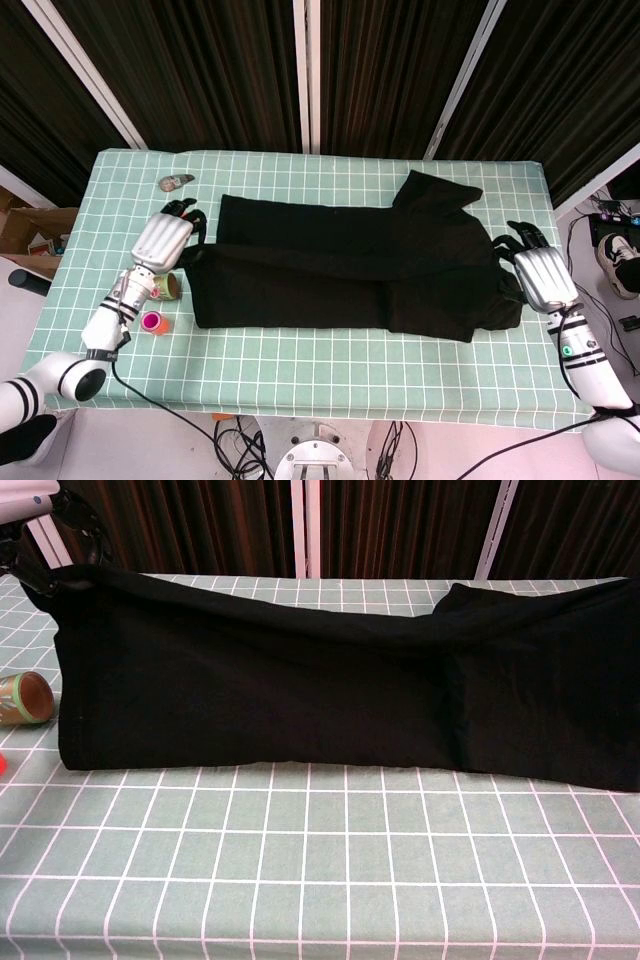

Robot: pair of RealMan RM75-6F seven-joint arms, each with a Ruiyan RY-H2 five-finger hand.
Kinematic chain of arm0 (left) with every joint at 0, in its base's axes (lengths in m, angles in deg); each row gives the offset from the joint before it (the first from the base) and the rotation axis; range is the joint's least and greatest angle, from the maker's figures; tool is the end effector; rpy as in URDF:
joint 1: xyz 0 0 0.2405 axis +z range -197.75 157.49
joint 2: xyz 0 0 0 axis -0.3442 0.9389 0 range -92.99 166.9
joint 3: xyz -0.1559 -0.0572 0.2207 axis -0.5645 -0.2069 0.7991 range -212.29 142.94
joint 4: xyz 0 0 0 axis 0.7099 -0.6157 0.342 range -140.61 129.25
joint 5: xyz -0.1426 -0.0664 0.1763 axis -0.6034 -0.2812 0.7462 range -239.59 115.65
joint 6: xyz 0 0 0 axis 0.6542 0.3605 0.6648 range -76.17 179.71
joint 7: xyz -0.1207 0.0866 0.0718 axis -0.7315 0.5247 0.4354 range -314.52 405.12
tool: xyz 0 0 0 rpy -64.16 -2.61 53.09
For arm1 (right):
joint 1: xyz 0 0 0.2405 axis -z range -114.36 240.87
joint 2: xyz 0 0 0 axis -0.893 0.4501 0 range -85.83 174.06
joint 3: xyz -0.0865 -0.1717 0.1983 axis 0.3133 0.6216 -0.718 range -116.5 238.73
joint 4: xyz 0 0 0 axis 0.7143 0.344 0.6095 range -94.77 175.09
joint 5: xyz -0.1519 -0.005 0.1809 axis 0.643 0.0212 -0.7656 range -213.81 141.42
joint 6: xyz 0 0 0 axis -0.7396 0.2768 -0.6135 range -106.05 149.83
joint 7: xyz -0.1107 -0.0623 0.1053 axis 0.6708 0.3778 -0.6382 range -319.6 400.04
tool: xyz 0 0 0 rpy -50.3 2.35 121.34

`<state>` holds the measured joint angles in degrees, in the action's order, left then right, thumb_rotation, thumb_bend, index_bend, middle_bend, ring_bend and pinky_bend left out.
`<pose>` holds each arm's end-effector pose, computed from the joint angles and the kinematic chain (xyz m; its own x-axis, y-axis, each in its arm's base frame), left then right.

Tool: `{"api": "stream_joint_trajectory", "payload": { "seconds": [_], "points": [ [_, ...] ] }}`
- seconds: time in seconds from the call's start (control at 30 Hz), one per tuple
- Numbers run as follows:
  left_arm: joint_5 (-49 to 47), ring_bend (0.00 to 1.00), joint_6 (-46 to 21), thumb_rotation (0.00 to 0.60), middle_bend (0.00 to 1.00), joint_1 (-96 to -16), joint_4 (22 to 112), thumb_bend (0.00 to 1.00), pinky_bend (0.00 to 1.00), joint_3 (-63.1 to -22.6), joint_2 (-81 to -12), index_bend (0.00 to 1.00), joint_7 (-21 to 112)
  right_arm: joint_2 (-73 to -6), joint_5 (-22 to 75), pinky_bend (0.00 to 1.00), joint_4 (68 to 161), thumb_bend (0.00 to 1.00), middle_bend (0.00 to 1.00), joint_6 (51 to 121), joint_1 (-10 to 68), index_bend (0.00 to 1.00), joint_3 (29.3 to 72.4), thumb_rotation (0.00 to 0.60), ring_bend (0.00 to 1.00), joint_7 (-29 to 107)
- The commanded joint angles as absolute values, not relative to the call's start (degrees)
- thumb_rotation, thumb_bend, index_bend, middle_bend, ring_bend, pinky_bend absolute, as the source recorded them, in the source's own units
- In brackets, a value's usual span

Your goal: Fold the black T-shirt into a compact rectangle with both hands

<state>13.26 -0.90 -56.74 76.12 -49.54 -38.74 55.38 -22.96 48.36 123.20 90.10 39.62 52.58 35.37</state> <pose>-0.2110 0.4144 0.0531 0.5200 0.1156 0.8463 0.8206 -0.3424 -0.4575 -0.2932 -0.3406 0.1213 0.4303 -0.0493 0.9014 -0.8805 -0.2428 0.4070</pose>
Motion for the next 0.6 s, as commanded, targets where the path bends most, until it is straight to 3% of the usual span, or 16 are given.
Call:
{"api": "stream_joint_trajectory", "payload": {
  "seconds": [0.03,0.6],
  "points": [
    [10.3,0.14,3.1,0.6,0.33,-60.1,71.0,0.48,0.19,-49.7,-40.9,0.68,56.7,-24.6,46.6,0.14,120.4,0.62,0.36,87.9,38.1,0.8,51.9,0.6,0.09,35.2],
    [3.5,0.14,10.3,0.6,0.32,-67.4,56.4,0.48,0.18,-49.2,-47.4,0.67,57.8,-30.6,42.2,0.14,111.5,0.62,0.36,81.3,32.6,0.8,50.2,0.6,0.09,35.7]
  ]
}}
